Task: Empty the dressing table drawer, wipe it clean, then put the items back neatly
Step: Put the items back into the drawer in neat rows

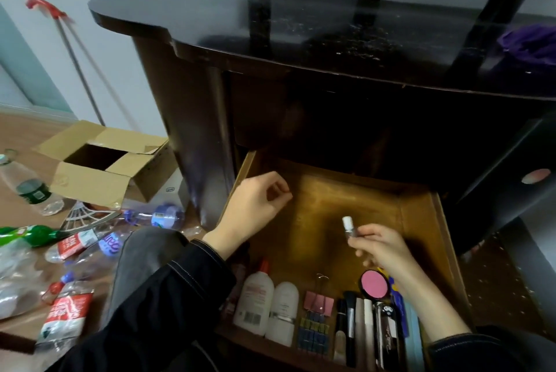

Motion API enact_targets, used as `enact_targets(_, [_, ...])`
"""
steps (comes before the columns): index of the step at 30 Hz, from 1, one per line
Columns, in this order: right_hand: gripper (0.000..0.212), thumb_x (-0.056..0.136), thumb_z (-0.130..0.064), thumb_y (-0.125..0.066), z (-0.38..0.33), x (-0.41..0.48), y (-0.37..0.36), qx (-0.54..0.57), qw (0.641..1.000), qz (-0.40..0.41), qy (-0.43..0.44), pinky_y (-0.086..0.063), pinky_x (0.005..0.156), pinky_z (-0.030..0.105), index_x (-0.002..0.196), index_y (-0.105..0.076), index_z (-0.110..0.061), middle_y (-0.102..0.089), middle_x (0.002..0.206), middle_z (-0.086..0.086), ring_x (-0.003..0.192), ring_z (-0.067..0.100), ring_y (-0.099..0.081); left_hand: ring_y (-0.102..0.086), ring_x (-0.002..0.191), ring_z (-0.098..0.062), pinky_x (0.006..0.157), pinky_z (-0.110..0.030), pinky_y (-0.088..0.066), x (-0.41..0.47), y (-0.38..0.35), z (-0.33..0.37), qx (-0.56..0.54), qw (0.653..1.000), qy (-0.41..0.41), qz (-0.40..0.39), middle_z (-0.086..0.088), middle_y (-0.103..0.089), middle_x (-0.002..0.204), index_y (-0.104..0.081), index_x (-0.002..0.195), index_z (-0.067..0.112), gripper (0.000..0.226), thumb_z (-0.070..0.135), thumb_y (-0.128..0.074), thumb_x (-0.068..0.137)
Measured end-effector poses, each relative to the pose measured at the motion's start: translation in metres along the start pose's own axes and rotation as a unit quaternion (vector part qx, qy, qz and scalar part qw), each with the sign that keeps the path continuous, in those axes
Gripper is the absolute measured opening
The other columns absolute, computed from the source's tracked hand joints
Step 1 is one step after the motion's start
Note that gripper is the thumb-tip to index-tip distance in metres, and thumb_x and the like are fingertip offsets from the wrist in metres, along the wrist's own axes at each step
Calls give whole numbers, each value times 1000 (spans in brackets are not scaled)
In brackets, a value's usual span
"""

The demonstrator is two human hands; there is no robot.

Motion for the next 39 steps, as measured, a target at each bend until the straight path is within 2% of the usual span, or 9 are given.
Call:
enact_targets(6, [27, 85, -1, -76, 0, 1, -22, 80, 994, -55, -48, -49, 51, 27, 109, -68, -10, -78, 82, 7, 65, 18, -68, -52, 103, -16, 83, -34, -50, -35, 40, -50, 132, 987, 90, 24, 4, -52, 114, -64, 113, 22, 26, 24, -72, 88])
enact_targets(9, [28, 86, -3, -75, -5, 0, -52, 76, 993, -73, -44, -44, 47, 24, 112, -68, -10, -77, 81, 4, 62, 16, -65, -58, 95, -14, 82, -38, -54, -48, 34, -58, 72, 988, 124, 49, 6, -50, 110, -63, 111, 22, 20, 26, -67, 91])
enact_targets(15, [48, 94, -7, -62, -31, 14, -148, -23, 994, -106, 20, -42, 44, 20, 129, -52, -39, -70, 96, 9, 51, 6, -59, -55, 82, -9, 74, -36, -53, -48, 34, -58, 39, 988, 129, 79, 10, -50, 100, -64, 102, 24, 14, 24, -69, 89])
enact_targets(17, [46, 97, -11, -59, -35, 21, -174, -83, 990, -106, 48, -47, 46, 20, 137, -50, -31, -67, 102, 4, 62, 8, -63, -56, 85, -10, 75, -36, -54, -48, 33, -59, 39, 988, 126, 75, 9, -51, 102, -63, 104, 24, 16, 25, -68, 89])
enact_targets(19, [44, 98, -18, -61, -35, 25, -186, -126, 986, -89, 68, -60, 72, 31, 140, -49, -27, -64, 121, 2, 97, 18, -68, -58, 88, -11, 77, -37, -56, -48, 32, -59, 35, 988, 129, 73, 9, -52, 105, -63, 106, 24, 17, 25, -67, 90])
enact_targets(21, [46, 99, -23, -63, -31, 28, -186, -179, 978, -62, 83, -56, 95, 41, 142, -49, -26, -59, 137, 0, 121, 23, -60, -59, 89, -13, 77, -39, -57, -48, 30, -60, 37, 988, 133, 75, 8, -53, 106, -62, 107, 24, 17, 26, -67, 91])
enact_targets(26, [45, 96, -27, -68, -23, 30, -175, -235, 967, -32, 95, -57, 86, 38, 138, -52, -25, -62, 132, -1, 113, 20, -63, -58, 86, -13, 75, -38, -55, -47, 31, -59, 56, 987, 127, 78, 9, -52, 103, -61, 104, 26, 14, 26, -65, 91])
enact_targets(35, [70, 94, -38, -70, -8, 33, -189, -282, 953, -73, 84, -52, 101, 41, 154, -37, -22, -53, 149, 0, 132, 24, -54, -58, 87, -8, 74, -34, -58, -47, 27, -65, 64, 987, 122, 78, 13, -50, 102, -57, 104, 30, 15, 27, -65, 92])
enact_targets(39, [61, 94, -41, -69, -6, 34, -193, -301, 946, -83, 85, -54, 96, 39, 147, -45, -22, -59, 139, -1, 124, 21, -59, -57, 86, -4, 72, -30, -58, -47, 25, -69, 75, 987, 119, 75, 17, -47, 101, -55, 104, 34, 16, 29, -65, 92])
Point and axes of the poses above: each hand's wrist, its own x-axis towards the middle knuckle, its own y-axis out of the back of the hand, z = x × y, the point moved 5 cm from there along x, towards the middle knuckle
